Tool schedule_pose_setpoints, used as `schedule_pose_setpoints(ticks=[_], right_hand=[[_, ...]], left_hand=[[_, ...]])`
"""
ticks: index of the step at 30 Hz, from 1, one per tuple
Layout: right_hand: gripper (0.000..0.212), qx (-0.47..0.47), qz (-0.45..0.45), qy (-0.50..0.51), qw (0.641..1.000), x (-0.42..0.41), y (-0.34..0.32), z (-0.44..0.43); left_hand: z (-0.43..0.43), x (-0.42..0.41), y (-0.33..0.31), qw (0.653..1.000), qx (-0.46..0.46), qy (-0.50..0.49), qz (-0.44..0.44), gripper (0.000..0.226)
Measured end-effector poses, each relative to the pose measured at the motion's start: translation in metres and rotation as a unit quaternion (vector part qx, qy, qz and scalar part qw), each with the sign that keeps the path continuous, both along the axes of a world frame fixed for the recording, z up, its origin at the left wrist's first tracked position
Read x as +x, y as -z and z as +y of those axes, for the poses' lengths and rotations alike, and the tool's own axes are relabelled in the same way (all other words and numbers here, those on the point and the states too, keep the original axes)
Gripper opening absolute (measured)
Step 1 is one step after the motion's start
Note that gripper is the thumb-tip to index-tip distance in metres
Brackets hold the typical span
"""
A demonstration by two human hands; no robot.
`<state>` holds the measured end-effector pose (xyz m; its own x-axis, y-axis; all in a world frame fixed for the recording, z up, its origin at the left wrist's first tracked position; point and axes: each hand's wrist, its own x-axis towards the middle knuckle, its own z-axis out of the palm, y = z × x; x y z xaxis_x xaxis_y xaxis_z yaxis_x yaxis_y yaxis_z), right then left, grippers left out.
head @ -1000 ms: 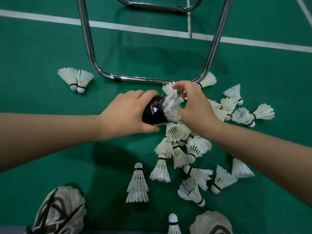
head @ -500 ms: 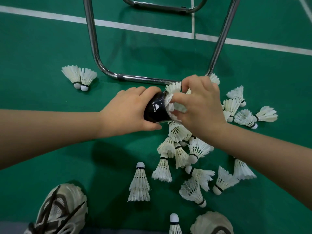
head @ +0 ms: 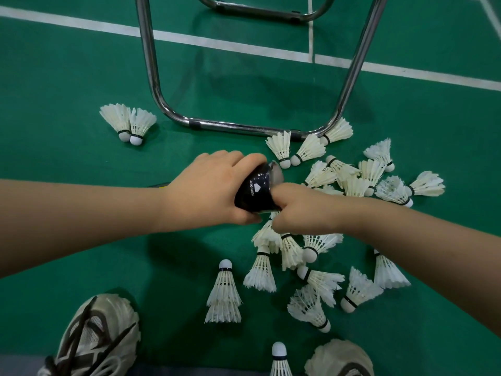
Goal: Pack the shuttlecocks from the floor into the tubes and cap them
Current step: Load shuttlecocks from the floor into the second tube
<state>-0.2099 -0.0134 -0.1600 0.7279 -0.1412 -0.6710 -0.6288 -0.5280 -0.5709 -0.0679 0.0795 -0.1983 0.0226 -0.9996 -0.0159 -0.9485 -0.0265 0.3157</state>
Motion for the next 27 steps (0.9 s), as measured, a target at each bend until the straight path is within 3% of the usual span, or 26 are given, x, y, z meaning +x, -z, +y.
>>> schedule_pose_setpoints(ticks=[2,4,6,9,12,14,16,20,23,25,27], right_hand=[[0.027,0.006,0.027,0.003,1.0,0.006,0.005,0.001],[0.028,0.012,0.016,0.02,1.0,0.009,0.008,0.001],[0.022,0.017,-0.062,0.069,0.996,0.011,0.012,-0.005],[0.015,0.019,-0.226,0.169,0.959,0.007,0.019,-0.024],[0.015,-0.073,-0.318,0.211,0.922,-0.005,0.036,-0.042],[0.022,-0.217,-0.29,0.167,0.917,-0.012,0.054,-0.049],[0.04,-0.319,-0.194,0.075,0.925,-0.02,0.078,-0.052],[0.064,-0.383,-0.01,-0.087,0.919,-0.031,0.126,-0.042],[0.056,-0.39,0.013,-0.042,0.92,-0.028,0.146,-0.036],[0.039,-0.408,-0.015,-0.003,0.913,-0.023,0.144,-0.039],[0.027,-0.368,-0.048,0.058,0.927,-0.018,0.131,-0.046]], left_hand=[[0.002,-0.004,0.002,1.0,0.006,0.007,-0.006,0.079],[0.003,-0.004,0.004,1.0,0.013,-0.003,-0.01,0.08],[-0.001,-0.001,0.003,0.999,0.024,-0.017,-0.014,0.084],[-0.016,0.009,-0.002,0.997,0.048,-0.051,-0.01,0.089],[-0.026,0.021,-0.002,0.995,0.064,-0.081,-0.006,0.091],[-0.025,0.025,0.001,0.993,0.079,-0.085,-0.014,0.091],[-0.022,0.023,0.006,0.992,0.097,-0.075,-0.034,0.09],[-0.022,0.018,0.011,0.991,0.11,-0.063,-0.047,0.088],[-0.022,0.017,0.013,0.991,0.108,-0.06,-0.051,0.089],[-0.022,0.016,0.015,0.991,0.106,-0.06,-0.049,0.088],[-0.021,0.015,0.016,0.992,0.105,-0.059,-0.046,0.087]])
